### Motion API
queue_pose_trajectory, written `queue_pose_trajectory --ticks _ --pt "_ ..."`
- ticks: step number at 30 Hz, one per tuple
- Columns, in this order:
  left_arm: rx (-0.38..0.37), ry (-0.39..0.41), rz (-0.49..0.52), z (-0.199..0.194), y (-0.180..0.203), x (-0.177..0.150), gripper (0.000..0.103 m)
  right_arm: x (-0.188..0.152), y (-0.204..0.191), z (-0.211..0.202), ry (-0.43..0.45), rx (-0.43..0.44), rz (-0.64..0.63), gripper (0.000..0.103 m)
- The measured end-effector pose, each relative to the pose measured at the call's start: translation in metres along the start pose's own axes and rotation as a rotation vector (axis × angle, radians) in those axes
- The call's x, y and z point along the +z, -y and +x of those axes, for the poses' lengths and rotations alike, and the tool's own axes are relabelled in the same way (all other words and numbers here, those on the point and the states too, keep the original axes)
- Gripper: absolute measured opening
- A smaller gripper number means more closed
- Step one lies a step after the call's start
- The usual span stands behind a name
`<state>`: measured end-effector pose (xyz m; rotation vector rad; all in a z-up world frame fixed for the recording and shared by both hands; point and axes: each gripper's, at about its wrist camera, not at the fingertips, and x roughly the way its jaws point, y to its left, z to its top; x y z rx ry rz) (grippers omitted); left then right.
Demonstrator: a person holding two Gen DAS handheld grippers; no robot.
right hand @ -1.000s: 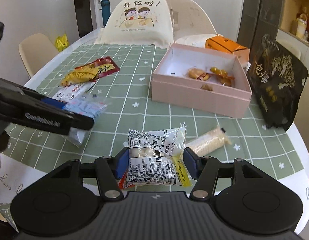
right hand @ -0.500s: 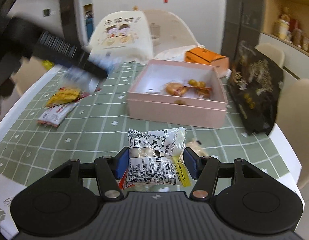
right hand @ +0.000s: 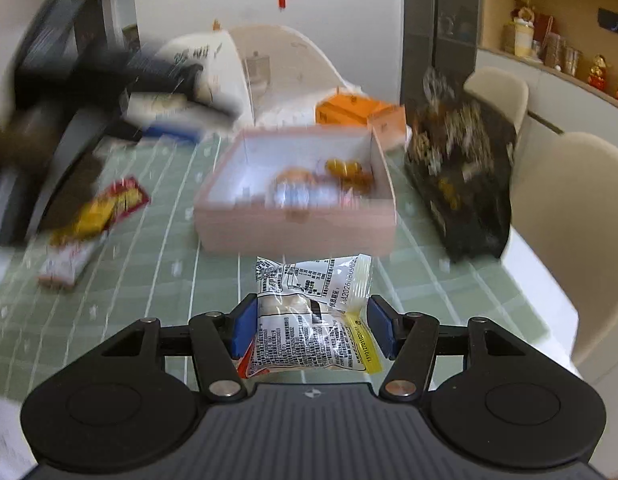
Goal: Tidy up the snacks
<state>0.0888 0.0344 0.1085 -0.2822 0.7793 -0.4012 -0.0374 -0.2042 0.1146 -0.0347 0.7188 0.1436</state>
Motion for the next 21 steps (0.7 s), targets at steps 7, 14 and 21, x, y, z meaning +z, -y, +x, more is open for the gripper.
queue_pose_trajectory --ticks 7,14,21 --pt "0.112 0.016 -0.044 -0.023 -0.044 -0.035 0.06 0.105 -0.029 0.055 0.121 -0.025 -0.212 0.075" --pt "0.348 0.166 -0.099 -0.04 -0.137 0.021 0.06 0.107 -0.061 0.078 -0.007 0.173 -0.109 0.082" --pt "0.321 -0.003 -0.186 0.016 -0.221 0.031 0.054 0.057 -0.099 0.092 -0.189 0.219 -0.134 0.082"
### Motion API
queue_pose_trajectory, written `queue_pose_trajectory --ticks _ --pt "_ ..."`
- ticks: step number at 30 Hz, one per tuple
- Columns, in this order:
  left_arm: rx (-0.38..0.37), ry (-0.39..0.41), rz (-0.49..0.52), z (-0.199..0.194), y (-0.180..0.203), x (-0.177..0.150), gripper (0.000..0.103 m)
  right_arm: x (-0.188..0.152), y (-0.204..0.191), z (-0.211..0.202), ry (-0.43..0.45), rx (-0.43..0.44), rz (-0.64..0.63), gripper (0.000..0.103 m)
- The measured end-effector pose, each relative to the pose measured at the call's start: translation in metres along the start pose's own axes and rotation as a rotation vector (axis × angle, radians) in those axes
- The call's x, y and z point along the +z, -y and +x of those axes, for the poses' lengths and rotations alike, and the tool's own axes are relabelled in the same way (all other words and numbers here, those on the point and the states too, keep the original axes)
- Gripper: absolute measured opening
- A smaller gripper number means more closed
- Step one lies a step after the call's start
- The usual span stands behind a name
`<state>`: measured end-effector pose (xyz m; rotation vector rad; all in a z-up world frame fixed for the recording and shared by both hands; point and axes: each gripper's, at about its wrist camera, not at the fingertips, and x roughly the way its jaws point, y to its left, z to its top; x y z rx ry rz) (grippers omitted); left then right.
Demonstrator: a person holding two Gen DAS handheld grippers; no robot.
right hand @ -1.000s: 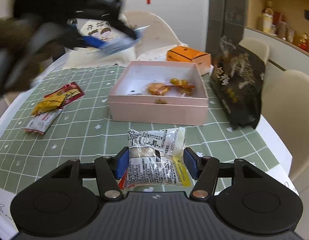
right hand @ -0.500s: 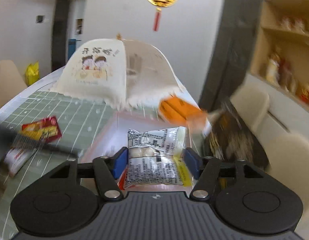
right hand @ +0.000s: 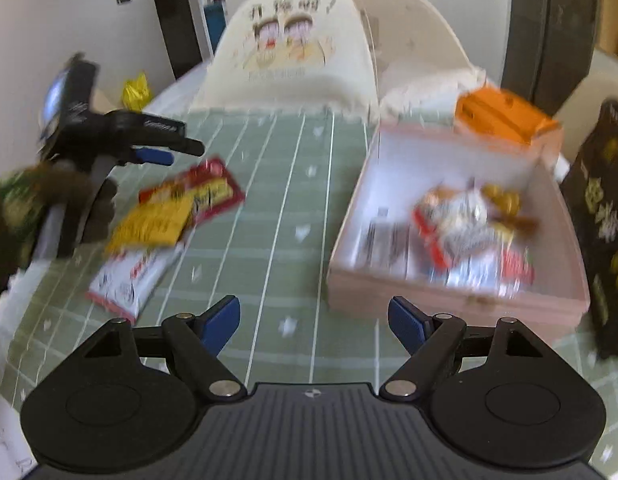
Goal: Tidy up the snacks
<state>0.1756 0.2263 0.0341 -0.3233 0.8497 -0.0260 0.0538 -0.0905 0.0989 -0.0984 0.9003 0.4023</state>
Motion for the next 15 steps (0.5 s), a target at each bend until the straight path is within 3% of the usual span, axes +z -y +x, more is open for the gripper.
queue_pose_trajectory --ticks 4,10,15 --pt "-0.054 -0.015 0.061 -0.017 0.009 -0.025 0.052 -0.015 0.008 -0.002 -0.012 -0.041 0.031 0.082" --pt "-0.135 -0.054 0.1 -0.053 0.043 -0.092 0.034 -0.036 0.036 -0.001 -0.035 -0.104 0.091 0.082" --pt "-0.225 -0.1 0.064 -0.073 0.065 -0.136 0.03 -0.048 0.038 -0.003 -0.035 -0.09 0.097 0.082"
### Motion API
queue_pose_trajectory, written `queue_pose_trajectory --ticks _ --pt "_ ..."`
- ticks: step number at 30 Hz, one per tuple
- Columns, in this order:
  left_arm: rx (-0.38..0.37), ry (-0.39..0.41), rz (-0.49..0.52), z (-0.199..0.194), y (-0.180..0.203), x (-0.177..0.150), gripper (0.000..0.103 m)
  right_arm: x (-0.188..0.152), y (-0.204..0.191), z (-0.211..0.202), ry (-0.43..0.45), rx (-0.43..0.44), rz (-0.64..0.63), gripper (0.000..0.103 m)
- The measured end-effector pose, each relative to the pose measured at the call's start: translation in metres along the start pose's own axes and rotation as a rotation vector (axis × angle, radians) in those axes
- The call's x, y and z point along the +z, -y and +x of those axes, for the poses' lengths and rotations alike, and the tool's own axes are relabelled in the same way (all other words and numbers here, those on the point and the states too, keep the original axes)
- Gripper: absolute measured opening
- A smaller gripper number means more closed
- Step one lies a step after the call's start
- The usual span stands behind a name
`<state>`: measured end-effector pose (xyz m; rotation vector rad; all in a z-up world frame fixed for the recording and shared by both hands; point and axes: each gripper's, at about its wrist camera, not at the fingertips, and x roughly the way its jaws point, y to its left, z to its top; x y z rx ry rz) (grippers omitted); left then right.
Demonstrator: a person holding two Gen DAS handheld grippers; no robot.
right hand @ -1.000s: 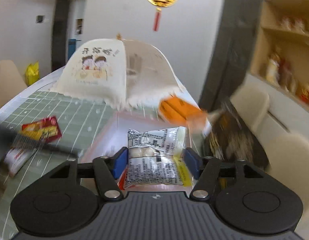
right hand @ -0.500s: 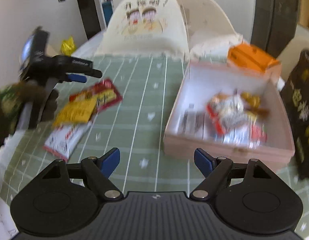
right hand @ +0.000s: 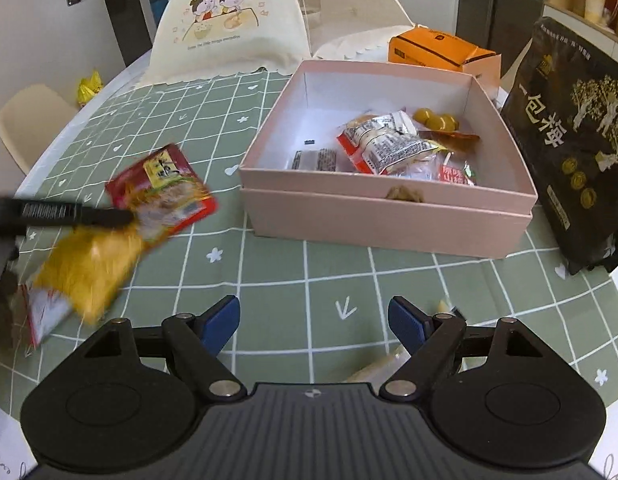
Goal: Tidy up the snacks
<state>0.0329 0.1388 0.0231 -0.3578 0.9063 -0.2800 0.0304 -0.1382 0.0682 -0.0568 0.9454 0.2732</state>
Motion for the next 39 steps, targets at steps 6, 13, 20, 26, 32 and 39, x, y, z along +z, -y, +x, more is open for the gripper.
queue_pose_trajectory --ticks 6,13,20,26,32,39 --pt "-0.034 0.02 -0.073 -0.033 0.006 -0.02 0.03 0.006 -0.028 0.001 0.003 0.099 -0.068 0.082" --pt "0.092 0.136 -0.194 -0.109 -0.028 -0.024 0.03 0.044 -0.115 0.027 0.107 0.194 -0.396 0.082" --pt "-0.125 -0.173 -0.04 -0.112 -0.007 -0.063 0.03 0.088 -0.171 0.106 0.041 0.131 -0.531 0.087" --pt "-0.062 -0.172 -0.111 -0.082 -0.01 -0.069 0.03 0.082 -0.16 0.114 -0.063 0.21 -0.382 0.083" --pt "0.009 -0.055 -0.137 -0.075 -0.016 -0.051 0.031 0.036 -0.118 0.061 -0.089 0.252 -0.3 0.057" --pt "0.079 -0.009 -0.05 -0.052 0.008 -0.029 0.035 -0.012 -0.067 0.015 -0.064 0.147 -0.208 0.056"
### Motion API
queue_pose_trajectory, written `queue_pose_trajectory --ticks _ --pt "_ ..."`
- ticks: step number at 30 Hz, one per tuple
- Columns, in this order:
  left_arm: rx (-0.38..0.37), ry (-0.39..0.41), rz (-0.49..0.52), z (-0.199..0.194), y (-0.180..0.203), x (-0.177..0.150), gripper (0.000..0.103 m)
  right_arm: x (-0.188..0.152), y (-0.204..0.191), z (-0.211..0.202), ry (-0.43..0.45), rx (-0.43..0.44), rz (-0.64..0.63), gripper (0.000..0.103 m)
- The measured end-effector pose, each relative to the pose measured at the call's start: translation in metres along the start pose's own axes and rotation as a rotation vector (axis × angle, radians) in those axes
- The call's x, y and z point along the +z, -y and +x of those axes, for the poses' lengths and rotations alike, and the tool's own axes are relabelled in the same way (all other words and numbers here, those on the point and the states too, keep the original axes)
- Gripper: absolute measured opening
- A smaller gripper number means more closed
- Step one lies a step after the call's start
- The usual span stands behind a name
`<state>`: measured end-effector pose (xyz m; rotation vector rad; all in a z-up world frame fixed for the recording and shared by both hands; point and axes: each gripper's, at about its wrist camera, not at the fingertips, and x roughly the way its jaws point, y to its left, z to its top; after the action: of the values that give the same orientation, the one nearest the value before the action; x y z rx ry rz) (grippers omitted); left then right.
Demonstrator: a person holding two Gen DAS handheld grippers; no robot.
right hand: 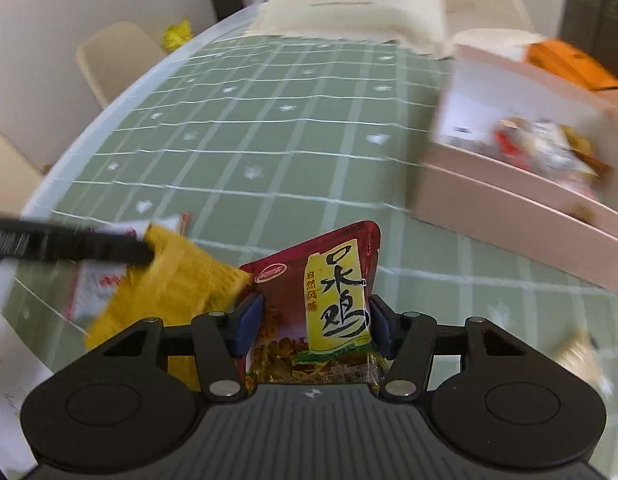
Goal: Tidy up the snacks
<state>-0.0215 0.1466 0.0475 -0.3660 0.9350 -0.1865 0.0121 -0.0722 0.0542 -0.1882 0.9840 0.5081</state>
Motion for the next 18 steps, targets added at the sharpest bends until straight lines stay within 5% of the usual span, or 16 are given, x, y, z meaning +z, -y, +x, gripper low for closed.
queue_pose_trajectory --ticks 4,7,10,18 --pt "0.089 -0.017 0.151 -0.012 0.034 -0.008 0.035 -0.021 0.015 -0.027 0.097 -0.168 0.008 0.067" --pt "0.136 -0.042 0.204 -0.008 0.045 -0.018 0.035 -0.033 0.033 -0.05 0.155 -0.172 0.076 0.073" --pt "0.118 -0.06 0.205 0.003 0.055 -0.024 0.051 -0.045 0.05 -0.068 0.201 -0.222 0.166 0.077" --pt "0.09 -0.103 0.32 0.037 0.093 -0.028 0.062 -0.069 0.093 -0.059 0.122 -0.21 0.404 0.078"
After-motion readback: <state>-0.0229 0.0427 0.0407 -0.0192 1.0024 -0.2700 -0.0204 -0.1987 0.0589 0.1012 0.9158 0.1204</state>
